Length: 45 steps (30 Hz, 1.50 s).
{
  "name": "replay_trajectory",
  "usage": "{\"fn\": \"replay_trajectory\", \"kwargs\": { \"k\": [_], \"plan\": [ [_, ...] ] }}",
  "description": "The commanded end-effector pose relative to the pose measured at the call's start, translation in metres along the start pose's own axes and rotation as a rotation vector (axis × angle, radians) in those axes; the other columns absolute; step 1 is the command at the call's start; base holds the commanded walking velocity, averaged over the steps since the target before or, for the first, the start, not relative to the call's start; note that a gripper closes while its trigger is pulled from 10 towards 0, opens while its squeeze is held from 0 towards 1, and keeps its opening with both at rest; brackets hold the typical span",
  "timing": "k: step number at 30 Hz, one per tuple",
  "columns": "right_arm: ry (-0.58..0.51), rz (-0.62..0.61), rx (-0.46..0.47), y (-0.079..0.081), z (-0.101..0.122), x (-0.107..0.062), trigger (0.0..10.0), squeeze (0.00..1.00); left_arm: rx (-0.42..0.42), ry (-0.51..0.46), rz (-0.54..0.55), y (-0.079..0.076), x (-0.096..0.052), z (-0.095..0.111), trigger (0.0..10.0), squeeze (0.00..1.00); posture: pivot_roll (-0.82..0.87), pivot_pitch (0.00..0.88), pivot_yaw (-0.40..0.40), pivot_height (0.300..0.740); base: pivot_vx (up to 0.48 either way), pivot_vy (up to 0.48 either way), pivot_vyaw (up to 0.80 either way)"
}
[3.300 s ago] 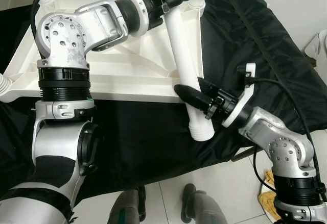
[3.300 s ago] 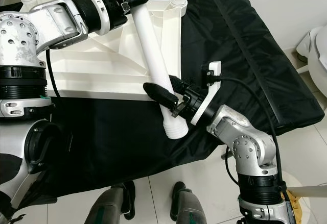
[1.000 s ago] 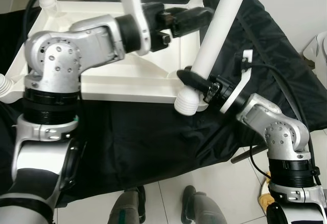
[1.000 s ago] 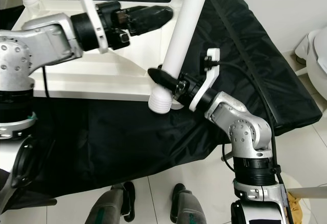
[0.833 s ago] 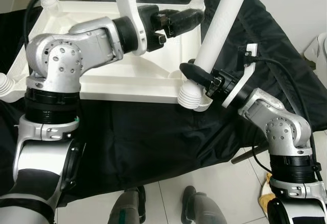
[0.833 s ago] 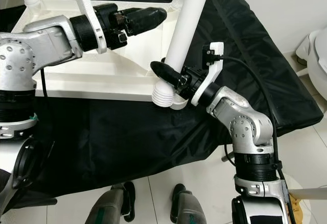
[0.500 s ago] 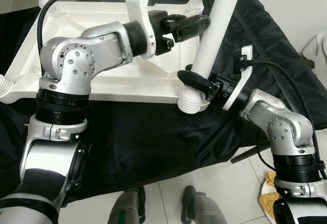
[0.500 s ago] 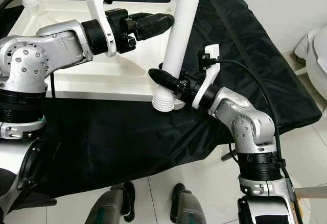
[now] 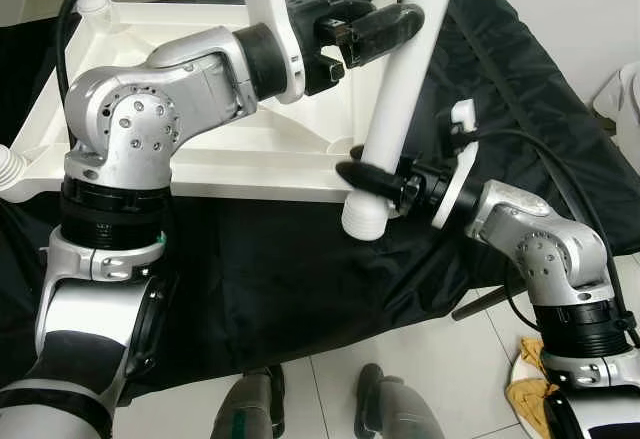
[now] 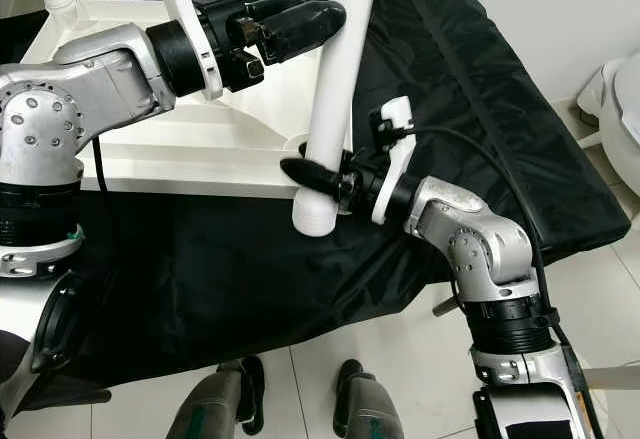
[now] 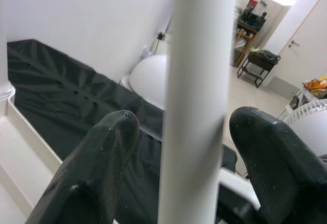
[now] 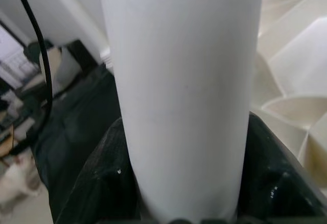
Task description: Building children table
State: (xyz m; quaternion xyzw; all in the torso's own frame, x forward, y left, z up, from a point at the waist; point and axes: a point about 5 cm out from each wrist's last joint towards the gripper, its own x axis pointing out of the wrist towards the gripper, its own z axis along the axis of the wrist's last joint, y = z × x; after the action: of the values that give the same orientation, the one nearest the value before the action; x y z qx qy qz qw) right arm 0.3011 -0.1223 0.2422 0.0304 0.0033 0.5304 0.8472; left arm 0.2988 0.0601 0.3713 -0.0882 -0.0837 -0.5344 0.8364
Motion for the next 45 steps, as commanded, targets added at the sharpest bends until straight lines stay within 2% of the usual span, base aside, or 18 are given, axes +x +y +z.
{"fn": "replay_trajectory", "kwargs": {
  "k": [1, 5, 9, 14, 15, 16, 17, 18, 23, 33, 34, 40, 41, 45],
  "plan": [
    [0.017, 0.035, -0.013, 0.004, -0.004, 0.000, 10.0, 0.00, 0.015, 0.005, -0.228, -0.015, -0.001, 0.000, 10.0, 0.00, -0.01, 0.181, 0.033, 0.740, 0.000, 0.000, 0.00],
    [0.036, 0.034, -0.026, 0.003, -0.006, 0.001, 10.0, 0.00, 0.022, -0.001, -0.251, -0.017, -0.001, 0.001, 10.0, 0.00, -0.01, 0.181, 0.033, 0.740, 0.000, 0.000, 0.00],
    [0.046, 0.049, -0.050, 0.004, -0.007, 0.000, 10.0, 0.00, 0.016, 0.028, -0.200, -0.011, -0.001, -0.001, 10.0, 0.00, -0.01, 0.176, 0.029, 0.740, 0.000, 0.000, 0.00],
    [0.053, 0.056, -0.076, 0.004, -0.007, 0.000, 10.0, 0.00, 0.010, 0.023, -0.188, -0.009, -0.002, 0.002, 10.0, 0.00, -0.01, 0.173, 0.026, 0.740, 0.000, 0.000, 0.00],
    [0.057, 0.055, -0.083, 0.003, -0.007, -0.001, 10.0, 0.00, 0.000, 0.015, -0.191, -0.009, 0.000, 0.003, 8.7, 0.00, -0.01, 0.173, 0.026, 0.740, 0.000, 0.000, 0.00],
    [0.059, 0.053, -0.087, 0.003, -0.007, 0.000, 10.0, 0.00, -0.010, 0.008, -0.188, -0.008, 0.004, 0.004, 1.6, 0.00, -0.01, 0.173, 0.027, 0.740, 0.000, 0.000, 0.00],
    [0.060, 0.053, -0.091, 0.002, -0.007, 0.000, 10.0, 0.00, -0.018, 0.003, -0.185, -0.008, 0.006, 0.004, 1.6, 0.00, -0.01, 0.173, 0.027, 0.740, 0.000, 0.000, 0.00],
    [0.059, 0.051, -0.093, 0.002, -0.007, 0.000, 10.0, 0.00, -0.026, -0.006, -0.188, -0.007, 0.008, 0.005, 0.0, 0.00, -0.01, 0.174, 0.027, 0.740, 0.000, 0.000, 0.00],
    [0.055, 0.040, -0.101, 0.001, -0.007, 0.000, 10.0, 0.00, -0.040, -0.015, -0.191, -0.006, 0.010, 0.005, 0.0, 0.00, -0.01, 0.175, 0.025, 0.740, 0.000, 0.000, 0.00],
    [0.038, -0.041, -0.083, -0.009, -0.002, 0.000, 10.0, 0.00, 0.004, 0.003, -0.232, -0.012, 0.013, 0.007, 0.0, 0.00, -0.01, 0.176, 0.018, 0.740, 0.000, 0.000, 0.00],
    [0.040, -0.042, -0.082, -0.009, -0.002, 0.000, 10.0, 0.00, 0.008, 0.001, -0.240, -0.013, 0.013, 0.007, 10.0, 0.00, -0.01, 0.175, 0.018, 0.740, 0.000, 0.000, 0.00],
    [0.036, -0.045, -0.072, -0.012, 0.003, 0.002, 10.0, 0.00, 0.038, -0.006, -0.274, -0.020, 0.014, 0.010, 10.0, 0.00, -0.01, 0.175, 0.016, 0.740, 0.000, 0.000, 0.00],
    [0.032, -0.044, -0.062, -0.013, 0.004, 0.003, 10.0, 1.00, 0.040, -0.006, -0.277, -0.020, 0.015, 0.010, 10.0, 0.00, -0.01, 0.175, 0.015, 0.740, 0.000, 0.000, 0.00],
    [0.028, -0.040, -0.060, -0.013, 0.007, 0.003, 10.0, 1.00, 0.043, -0.003, -0.282, -0.021, 0.015, 0.010, 10.0, 0.00, -0.01, 0.173, 0.013, 0.740, 0.000, 0.000, 0.00]
  ]
}}
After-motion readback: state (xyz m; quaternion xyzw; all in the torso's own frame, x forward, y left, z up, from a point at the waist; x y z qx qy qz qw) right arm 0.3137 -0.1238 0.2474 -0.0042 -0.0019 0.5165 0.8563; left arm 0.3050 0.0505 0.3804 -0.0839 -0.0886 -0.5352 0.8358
